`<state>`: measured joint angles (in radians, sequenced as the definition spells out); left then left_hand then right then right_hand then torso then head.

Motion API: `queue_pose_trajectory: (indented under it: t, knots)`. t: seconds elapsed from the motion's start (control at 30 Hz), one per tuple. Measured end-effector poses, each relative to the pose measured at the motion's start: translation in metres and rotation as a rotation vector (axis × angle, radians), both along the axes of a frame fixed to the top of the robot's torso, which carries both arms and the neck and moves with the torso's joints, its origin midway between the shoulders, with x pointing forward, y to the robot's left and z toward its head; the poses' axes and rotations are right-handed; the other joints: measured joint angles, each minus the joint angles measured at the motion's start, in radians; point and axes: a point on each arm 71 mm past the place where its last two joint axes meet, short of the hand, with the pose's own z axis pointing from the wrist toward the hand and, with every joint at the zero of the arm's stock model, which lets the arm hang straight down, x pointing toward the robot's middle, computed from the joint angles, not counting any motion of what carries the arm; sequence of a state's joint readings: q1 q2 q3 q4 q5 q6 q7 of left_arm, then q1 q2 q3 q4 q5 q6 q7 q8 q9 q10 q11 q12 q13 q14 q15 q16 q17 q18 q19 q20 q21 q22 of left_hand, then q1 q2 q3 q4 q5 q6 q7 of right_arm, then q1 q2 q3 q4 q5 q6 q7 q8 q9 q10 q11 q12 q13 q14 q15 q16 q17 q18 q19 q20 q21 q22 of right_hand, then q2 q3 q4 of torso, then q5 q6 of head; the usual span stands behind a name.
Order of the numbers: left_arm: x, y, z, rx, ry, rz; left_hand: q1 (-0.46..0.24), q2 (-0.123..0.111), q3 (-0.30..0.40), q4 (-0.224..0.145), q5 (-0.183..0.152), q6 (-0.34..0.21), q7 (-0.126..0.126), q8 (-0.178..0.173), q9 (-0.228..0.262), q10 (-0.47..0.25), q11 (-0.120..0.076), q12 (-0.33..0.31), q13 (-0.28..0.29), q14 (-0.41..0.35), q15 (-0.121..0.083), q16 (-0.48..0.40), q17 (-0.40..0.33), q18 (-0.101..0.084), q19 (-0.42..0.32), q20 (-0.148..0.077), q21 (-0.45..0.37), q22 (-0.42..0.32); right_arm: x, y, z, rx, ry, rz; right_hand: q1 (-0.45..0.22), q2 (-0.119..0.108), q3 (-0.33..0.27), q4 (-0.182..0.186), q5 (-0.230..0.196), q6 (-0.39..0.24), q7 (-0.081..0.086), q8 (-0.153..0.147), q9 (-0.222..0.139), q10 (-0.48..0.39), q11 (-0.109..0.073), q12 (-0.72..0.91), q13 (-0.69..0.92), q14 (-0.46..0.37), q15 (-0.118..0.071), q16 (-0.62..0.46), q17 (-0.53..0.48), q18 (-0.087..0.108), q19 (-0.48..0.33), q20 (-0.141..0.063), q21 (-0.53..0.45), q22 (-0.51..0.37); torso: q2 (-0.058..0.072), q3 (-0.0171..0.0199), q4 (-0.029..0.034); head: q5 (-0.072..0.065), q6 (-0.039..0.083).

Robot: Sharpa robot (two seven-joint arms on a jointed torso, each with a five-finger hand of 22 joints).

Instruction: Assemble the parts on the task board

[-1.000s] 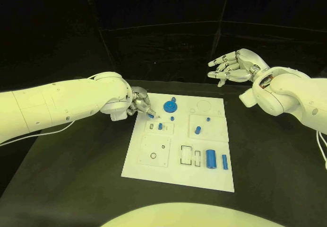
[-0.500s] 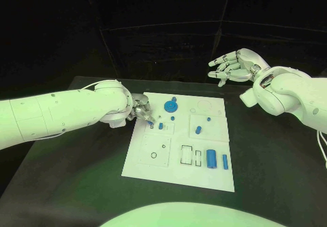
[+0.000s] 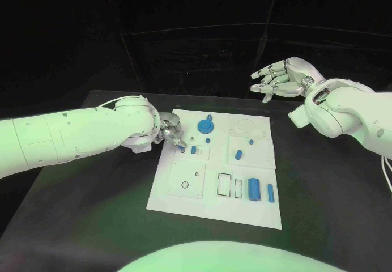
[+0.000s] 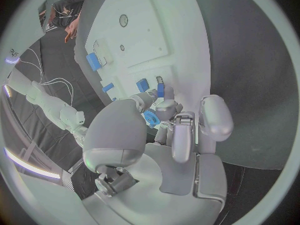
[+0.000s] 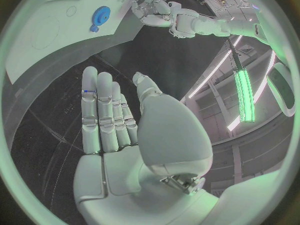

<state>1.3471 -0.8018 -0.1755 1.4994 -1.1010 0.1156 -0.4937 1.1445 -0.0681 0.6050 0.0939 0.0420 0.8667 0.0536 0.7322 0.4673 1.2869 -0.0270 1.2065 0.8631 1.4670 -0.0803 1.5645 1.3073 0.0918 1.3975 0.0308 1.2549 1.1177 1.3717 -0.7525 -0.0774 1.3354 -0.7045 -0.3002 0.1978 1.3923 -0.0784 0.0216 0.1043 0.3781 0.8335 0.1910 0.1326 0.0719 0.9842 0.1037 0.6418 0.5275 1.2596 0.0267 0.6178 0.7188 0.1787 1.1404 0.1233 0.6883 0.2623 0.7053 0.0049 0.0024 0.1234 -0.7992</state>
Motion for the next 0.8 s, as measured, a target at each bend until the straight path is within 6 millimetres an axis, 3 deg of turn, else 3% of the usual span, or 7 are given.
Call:
queue_pose_trajectory:
  t: [0.8]
  knots:
    - [-0.0035,-0.0024,-0.0051,0.021,0.024,-0.016,0.001,0.001,0.001,-0.001,0.004,0.000,0.000,0.010,0.003,0.000,0.000,0.000,0.003,0.000,0.000,0.000,0.000,0.000,0.000,0.000,0.000,0.001,0.0001,-0.0004,0.0000,0.000,0.000,0.000,0.000,0.000,0.000,0.000,0.000,0.000,0.000,0.000,0.000,0.000,0.000,0.000,-0.001,0.000,0.000,0.000,-0.001,0.000,0.000,0.000,0.000,0.000,-0.001,0.0004,-0.0012,0.000,-0.002]
